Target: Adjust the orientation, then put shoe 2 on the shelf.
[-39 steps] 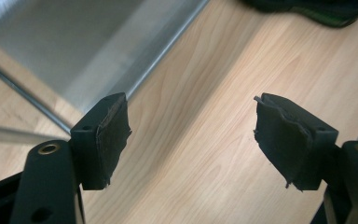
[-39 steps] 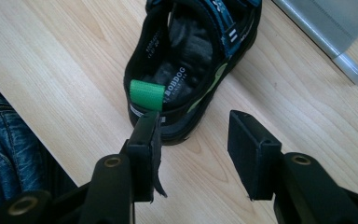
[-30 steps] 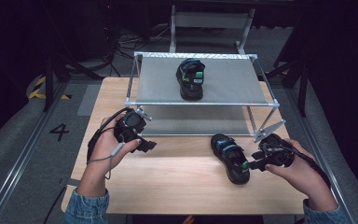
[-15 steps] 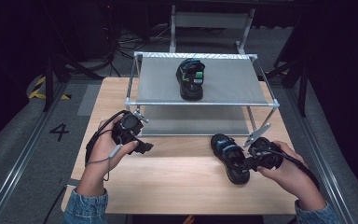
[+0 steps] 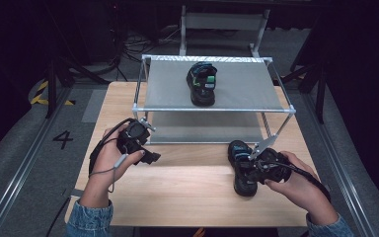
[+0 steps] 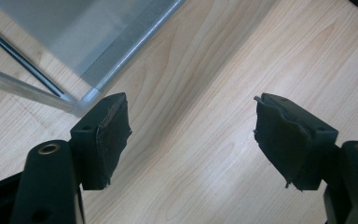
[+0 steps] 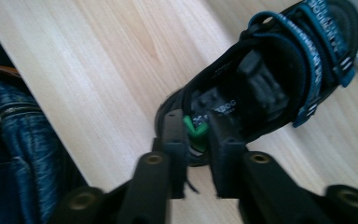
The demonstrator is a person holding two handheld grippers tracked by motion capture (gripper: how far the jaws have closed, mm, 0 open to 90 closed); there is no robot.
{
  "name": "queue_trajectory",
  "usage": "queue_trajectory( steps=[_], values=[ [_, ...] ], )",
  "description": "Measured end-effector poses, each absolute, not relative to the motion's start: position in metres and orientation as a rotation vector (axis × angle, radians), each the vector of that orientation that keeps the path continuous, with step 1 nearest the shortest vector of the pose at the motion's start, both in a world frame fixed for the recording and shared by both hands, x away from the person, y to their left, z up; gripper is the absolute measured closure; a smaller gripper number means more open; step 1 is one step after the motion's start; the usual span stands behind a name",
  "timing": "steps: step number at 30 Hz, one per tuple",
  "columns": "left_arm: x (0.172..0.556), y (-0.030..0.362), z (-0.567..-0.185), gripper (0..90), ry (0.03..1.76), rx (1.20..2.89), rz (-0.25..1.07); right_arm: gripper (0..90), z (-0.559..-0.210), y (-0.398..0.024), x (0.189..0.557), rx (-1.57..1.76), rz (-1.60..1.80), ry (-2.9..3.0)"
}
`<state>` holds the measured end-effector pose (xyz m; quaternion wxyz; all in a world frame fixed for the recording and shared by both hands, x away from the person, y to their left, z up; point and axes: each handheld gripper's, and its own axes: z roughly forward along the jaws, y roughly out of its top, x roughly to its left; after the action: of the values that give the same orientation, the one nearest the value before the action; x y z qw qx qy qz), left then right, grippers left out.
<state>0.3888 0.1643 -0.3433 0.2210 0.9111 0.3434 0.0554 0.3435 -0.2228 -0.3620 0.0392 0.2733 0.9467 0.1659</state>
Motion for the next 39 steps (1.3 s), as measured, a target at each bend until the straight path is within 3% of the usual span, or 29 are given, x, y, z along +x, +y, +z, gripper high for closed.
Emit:
queue_trajectory(
  steps=[6,17,22,30,39],
  values=[
    [0.385,0.168,-0.348,25.7,0.969,2.575,0.144,58.4,-0.351,-0.229,0.351,0.865,0.628,2.801],
    [0.378,0.180,-0.354,25.1,1.025,2.588,0.133,50.7,-0.376,-0.221,0.396,0.848,0.480,2.754],
    [0.378,0.181,-0.356,24.9,1.031,2.596,0.125,51.0,-0.390,-0.216,0.405,0.827,0.418,2.779],
    [0.375,0.182,-0.358,24.8,1.027,2.595,0.125,68.7,-0.397,-0.217,0.411,0.818,0.432,2.832],
    [0.375,0.185,-0.359,24.8,1.051,2.587,0.117,70.8,-0.393,-0.223,0.417,0.795,0.477,2.884]
  ],
)
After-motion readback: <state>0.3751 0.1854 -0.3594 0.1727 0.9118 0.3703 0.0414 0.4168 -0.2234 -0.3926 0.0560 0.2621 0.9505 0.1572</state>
